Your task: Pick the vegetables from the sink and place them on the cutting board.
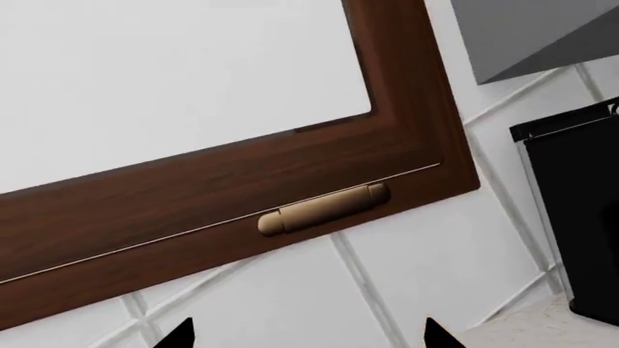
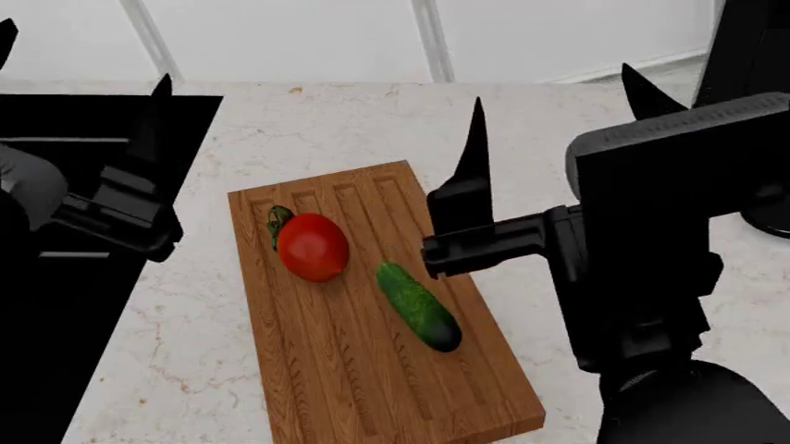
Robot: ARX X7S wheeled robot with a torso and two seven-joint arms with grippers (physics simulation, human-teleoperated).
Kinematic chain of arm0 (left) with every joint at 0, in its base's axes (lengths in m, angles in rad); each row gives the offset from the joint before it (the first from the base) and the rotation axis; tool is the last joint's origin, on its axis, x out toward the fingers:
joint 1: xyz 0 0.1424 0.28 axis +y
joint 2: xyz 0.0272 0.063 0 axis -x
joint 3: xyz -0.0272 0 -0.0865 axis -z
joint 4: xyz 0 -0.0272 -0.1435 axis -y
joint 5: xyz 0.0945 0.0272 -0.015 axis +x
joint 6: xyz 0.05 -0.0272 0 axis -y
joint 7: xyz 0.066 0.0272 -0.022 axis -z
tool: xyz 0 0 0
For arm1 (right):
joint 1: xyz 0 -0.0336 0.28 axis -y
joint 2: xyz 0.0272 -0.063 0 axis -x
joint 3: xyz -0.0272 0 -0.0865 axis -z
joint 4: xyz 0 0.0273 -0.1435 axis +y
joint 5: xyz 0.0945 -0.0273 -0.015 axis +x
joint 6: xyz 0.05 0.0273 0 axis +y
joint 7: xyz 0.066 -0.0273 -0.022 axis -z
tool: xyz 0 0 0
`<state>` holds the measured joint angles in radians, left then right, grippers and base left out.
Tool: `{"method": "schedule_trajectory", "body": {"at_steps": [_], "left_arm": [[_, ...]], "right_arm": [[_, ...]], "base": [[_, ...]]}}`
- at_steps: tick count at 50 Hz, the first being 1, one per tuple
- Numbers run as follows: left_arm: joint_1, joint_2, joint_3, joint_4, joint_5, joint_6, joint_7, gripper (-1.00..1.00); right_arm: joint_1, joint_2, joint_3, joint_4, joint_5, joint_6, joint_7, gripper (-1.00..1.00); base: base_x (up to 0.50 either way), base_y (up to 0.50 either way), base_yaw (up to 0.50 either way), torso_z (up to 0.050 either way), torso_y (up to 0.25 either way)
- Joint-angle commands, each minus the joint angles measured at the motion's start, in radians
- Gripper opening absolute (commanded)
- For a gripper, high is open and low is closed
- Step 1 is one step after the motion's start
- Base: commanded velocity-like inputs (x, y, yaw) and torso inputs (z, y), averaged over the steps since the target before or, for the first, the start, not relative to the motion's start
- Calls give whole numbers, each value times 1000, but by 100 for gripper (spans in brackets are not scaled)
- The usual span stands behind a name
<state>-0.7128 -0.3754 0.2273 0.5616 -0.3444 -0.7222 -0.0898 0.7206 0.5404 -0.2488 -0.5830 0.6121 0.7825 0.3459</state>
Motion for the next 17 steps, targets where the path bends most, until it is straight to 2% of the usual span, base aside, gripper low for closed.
{"method": "schedule_trajectory", "body": {"at_steps": [1,6,12,17], "left_arm": [[143,2,-82,147,5,81,-14,100],[152,-4,-97,189,-10,70,-20,100],[133,-14,-136,318,-59,-16,-55,100],[137,-20,-133,326,-59,-6,-51,100]], "right_arm": [[-63,17,94,-195,10,21,57,100],[-61,24,121,-231,36,37,73,100],[-54,30,144,-284,68,63,96,100],[-33,34,163,-336,113,102,121,100]], "base": [[0,0,0,0,0],[0,0,0,0,0],[0,0,0,0,0],[0,0,0,0,0]]}}
